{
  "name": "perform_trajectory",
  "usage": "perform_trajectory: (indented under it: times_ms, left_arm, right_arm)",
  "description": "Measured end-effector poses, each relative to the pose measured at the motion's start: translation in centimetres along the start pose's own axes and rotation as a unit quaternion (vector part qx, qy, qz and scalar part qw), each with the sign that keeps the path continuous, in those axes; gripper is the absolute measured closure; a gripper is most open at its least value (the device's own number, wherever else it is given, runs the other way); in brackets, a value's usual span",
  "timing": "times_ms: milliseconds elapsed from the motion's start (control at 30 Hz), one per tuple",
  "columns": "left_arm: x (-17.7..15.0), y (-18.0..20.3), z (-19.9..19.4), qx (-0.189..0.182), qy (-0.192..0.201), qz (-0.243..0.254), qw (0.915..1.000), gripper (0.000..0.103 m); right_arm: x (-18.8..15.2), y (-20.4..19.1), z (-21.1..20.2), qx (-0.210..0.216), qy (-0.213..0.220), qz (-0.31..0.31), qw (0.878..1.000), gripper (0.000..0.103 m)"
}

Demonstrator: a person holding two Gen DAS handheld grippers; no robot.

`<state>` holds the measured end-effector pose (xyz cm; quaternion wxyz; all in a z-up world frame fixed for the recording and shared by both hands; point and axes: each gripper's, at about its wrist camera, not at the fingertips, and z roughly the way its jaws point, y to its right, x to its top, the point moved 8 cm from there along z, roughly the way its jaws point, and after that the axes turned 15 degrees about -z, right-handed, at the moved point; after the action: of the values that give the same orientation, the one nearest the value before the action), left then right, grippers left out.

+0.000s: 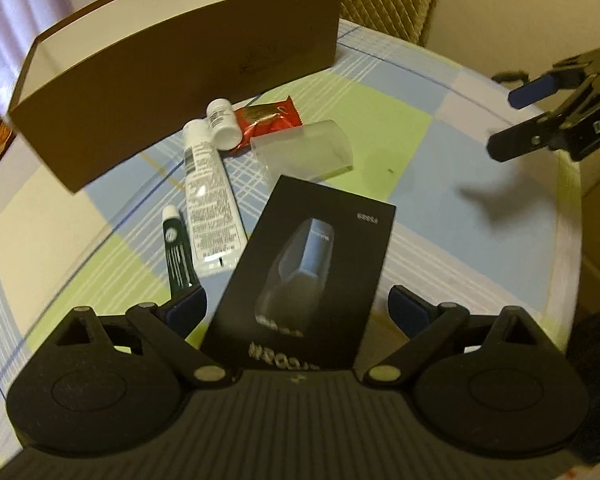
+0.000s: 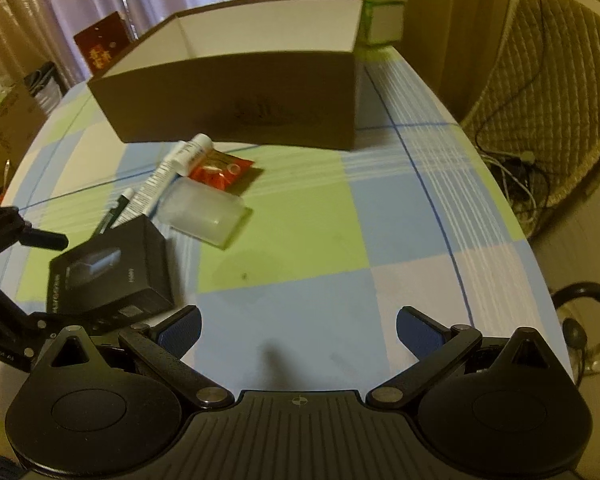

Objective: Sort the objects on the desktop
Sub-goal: 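Grasp the black FLYCO shaver box with the left gripper, then grasp the clear plastic cup with the right gripper while left holds the shaver box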

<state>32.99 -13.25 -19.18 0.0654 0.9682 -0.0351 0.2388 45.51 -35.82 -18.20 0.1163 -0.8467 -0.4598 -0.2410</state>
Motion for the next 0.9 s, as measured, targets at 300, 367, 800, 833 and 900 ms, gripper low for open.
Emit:
perform_trajectory:
  times_ms: [300, 367, 800, 833, 900]
  left_arm:
    - [0.0, 1.0, 1.8, -0.019, 0.003, -0.024, 0.9995, 0.024]
    - [-0.7, 1.0, 1.2, -0.022, 0.005, -0.041, 0.9989, 0.026]
    - [-7.0, -4.0, -2.8, 0.060, -0.002, -0.194, 0.9791, 0.026]
    - [-7.4, -4.9, -3.1, 0.072, -0.001, -0.210, 0.9752, 0.026]
    - [-7.8, -6.6, -3.6, 0.092, 0.002, -0.246, 0.9648, 0.026]
  right_arm:
    - [-0.8, 0.4, 0.9, 0.005, -0.017, 0.016, 1.000, 0.002]
    - [-0.8, 0.3, 1.1, 0.007, -0.019, 0.015, 1.000, 0.002]
    - [0.8, -3.0, 3.5, 0.042, -0.027, -0.027, 0.998, 0.002]
    - [1.0, -3.4, 3.7, 0.046, -0.027, -0.030, 0.998, 0.002]
    - [1.6, -4.1, 4.2, 0.054, -0.025, -0.034, 0.998, 0.002]
